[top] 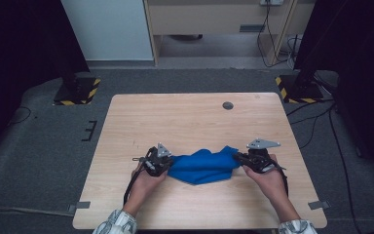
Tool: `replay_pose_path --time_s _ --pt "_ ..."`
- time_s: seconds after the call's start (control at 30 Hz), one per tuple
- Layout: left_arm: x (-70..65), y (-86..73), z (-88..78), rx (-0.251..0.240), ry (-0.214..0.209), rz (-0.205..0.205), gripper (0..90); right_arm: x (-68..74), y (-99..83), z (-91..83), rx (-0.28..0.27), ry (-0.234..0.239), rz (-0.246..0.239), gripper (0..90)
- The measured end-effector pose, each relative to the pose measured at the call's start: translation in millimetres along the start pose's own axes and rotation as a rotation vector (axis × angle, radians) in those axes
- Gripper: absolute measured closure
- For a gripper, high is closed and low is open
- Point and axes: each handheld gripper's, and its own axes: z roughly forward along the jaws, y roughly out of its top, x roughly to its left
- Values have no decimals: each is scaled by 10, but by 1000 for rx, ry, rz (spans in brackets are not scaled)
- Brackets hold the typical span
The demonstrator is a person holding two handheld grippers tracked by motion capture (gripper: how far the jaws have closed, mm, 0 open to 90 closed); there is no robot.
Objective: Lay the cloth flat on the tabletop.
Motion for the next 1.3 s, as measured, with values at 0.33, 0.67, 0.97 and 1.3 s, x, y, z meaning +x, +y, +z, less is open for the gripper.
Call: replay_pose_path --time_s 0.33,0.67,0.97,1.3 --pt "-116 279 -493 -186 10 -4 843 21 201 -370 -89 -9 -20 876" --pt "-61 603 -708 -252 35 -18 844 -17 458 -605 -158 -41 -28 876" --pt "-54 795 -912 -301 54 -11 845 17 615 -730 -200 -45 -33 879" --pt "4 822 -951 -316 59 -30 846 50 707 -763 -211 -48 -42 880"
